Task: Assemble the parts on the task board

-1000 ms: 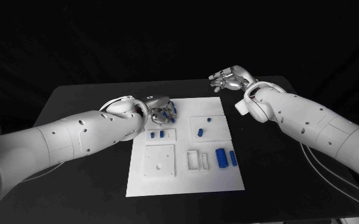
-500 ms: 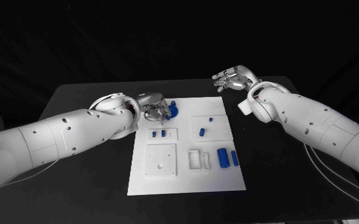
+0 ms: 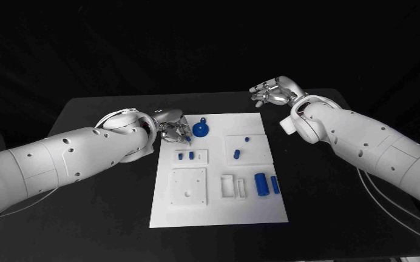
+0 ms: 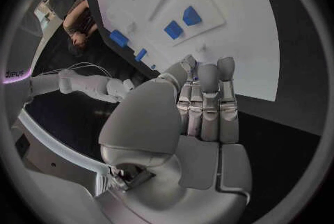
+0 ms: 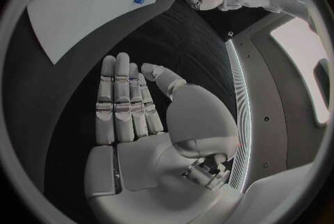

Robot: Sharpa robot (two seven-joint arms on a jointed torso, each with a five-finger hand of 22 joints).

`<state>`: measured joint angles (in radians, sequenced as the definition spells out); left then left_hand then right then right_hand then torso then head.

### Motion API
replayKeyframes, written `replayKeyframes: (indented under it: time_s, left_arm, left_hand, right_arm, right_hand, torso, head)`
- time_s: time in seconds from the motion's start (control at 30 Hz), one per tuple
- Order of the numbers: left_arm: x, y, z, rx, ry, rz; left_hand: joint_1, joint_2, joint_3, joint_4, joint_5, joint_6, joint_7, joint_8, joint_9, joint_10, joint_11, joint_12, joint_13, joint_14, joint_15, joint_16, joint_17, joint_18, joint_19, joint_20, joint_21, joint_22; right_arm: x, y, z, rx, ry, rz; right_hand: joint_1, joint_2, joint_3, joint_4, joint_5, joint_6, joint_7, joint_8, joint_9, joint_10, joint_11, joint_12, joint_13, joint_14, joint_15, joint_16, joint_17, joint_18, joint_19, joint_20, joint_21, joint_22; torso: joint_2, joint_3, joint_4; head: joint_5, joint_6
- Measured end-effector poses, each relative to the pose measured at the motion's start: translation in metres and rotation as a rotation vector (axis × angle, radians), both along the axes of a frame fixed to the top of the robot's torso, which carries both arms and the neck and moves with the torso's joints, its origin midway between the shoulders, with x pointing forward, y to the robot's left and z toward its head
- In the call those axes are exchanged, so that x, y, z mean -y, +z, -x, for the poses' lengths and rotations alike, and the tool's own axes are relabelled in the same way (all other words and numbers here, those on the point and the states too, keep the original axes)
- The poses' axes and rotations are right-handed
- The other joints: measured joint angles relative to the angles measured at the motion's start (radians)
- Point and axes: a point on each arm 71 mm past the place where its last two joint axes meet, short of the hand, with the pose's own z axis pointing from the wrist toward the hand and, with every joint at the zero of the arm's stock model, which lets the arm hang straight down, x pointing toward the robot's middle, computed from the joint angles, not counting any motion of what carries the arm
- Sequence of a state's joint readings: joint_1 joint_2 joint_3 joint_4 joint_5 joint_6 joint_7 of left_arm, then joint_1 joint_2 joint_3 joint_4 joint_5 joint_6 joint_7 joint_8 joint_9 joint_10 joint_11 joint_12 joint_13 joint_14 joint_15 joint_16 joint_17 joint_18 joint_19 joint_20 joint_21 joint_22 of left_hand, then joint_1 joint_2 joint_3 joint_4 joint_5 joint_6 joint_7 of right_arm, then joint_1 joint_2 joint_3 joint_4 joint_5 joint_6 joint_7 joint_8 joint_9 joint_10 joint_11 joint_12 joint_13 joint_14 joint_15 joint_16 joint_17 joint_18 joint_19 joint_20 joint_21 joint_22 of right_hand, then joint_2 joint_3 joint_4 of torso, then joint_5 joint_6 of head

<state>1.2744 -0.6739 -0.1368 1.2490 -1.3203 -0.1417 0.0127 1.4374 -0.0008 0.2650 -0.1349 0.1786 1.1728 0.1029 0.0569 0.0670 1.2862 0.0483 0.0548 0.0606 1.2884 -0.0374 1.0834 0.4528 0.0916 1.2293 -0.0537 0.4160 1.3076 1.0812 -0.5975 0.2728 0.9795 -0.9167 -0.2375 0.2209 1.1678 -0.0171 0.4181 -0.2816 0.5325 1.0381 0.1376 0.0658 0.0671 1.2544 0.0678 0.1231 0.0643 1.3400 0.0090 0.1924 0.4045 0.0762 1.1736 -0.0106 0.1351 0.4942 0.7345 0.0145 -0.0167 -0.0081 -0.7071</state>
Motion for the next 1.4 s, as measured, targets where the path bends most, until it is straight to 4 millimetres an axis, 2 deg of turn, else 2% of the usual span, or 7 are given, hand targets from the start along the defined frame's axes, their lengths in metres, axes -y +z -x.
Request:
replayKeyframes:
  time_s: [0.27,0.73,0.87,1.4]
  left_arm:
    - [-0.0017,-0.0021,-0.0023,-0.008,0.0,-0.029]
    - [0.0023,-0.0056,-0.0048,-0.018,-0.011,-0.057]
    - [0.0031,-0.0063,-0.0049,-0.02,-0.013,-0.059]
    - [0.0049,-0.0089,-0.0043,-0.031,-0.022,-0.081]
  left_hand:
    - [0.001,-0.001,0.0,0.0,-0.002,-0.001,-0.001,0.0,-0.001,0.0,0.0,0.0,0.0,0.0,0.0,0.0,0.001,0.0,0.0,0.0,0.0,0.0]
    - [0.001,-0.001,0.0,0.0,-0.002,-0.001,-0.001,-0.001,-0.001,0.0,0.0,0.0,0.0,0.0,0.0,-0.004,0.001,-0.001,0.0,0.0,0.0,0.0]
    - [0.001,-0.001,0.0,0.0,-0.002,-0.001,-0.001,0.004,-0.001,0.0,0.0,0.0,0.0,0.0,0.0,-0.004,0.001,0.009,0.0,0.0,0.0,0.0]
    - [0.001,-0.001,0.0,0.0,-0.002,-0.003,-0.003,0.004,-0.001,-0.004,0.004,0.0,-0.001,0.0,0.0,-0.004,0.003,0.009,0.0,0.0,0.008,0.0]
  right_arm:
    - [-0.0007,0.0001,0.0,0.0,0.001,-0.001]
    - [-0.0016,0.0002,0.0001,0.0,0.003,-0.002]
    - [-0.0018,0.0002,0.0001,0.0,0.004,-0.002]
    - [-0.0018,0.0002,0.0002,0.0,0.004,-0.002]
  right_hand:
    - [0.0,0.0,0.0,0.0,0.0,0.0,0.0,0.0,0.0,0.0,0.0,0.0,0.0,0.0,0.0,0.0,0.0,0.0,0.0,0.0,0.006,-0.002]
    - [0.0,0.0,0.0,0.0,0.0,0.0,0.0,0.0,0.0,0.0,0.0,0.0,0.0,0.0,0.0,0.0,0.0,0.0,0.0,0.0,0.006,-0.002]
    - [0.0,0.0,0.0,0.0,0.0,0.0,0.0,0.0,0.0,0.0,0.0,0.0,0.0,0.0,0.0,0.0,0.0,0.0,0.0,0.0,0.006,-0.002]
    - [0.0,0.0,0.0,0.0,0.0,0.001,-0.001,0.0,0.0,0.0,0.0,0.0,0.0,0.0,0.0,0.0,0.0,0.0,0.0,0.0,0.006,-0.002]
  torso:
    - [0.0,0.0001,-0.0005]
    - [0.0,0.0009,-0.0012]
    - [0.0,0.001,-0.0012]
    - [0.0,0.0007,-0.0004]
  head:
    - [0.003,0.0]
    - [0.001,-0.004]
    - [-0.002,-0.005]
    - [-0.003,-0.01]
